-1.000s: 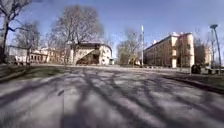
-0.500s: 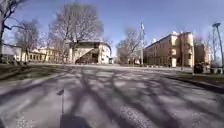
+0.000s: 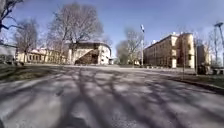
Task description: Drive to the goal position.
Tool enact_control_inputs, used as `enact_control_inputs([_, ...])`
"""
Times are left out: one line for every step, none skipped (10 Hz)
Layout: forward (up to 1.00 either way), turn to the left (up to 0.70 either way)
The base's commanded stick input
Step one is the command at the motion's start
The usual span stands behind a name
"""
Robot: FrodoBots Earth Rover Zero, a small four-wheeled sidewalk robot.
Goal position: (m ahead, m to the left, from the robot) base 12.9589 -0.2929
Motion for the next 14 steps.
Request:
enact_control_inputs([0.85,0.00])
enact_control_inputs([0.85,0.00])
enact_control_inputs([0.85,0.00])
enact_control_inputs([0.85,0.00])
enact_control_inputs([0.85,0.00])
enact_control_inputs([0.85,0.00])
enact_control_inputs([0.85,0.00])
enact_control_inputs([0.85,0.00])
enact_control_inputs([0.85,0.00])
enact_control_inputs([0.85,0.00])
enact_control_inputs([0.85,0.00])
enact_control_inputs([0.85,0.00])
enact_control_inputs([0.85,0.00])
enact_control_inputs([0.85,0.00])
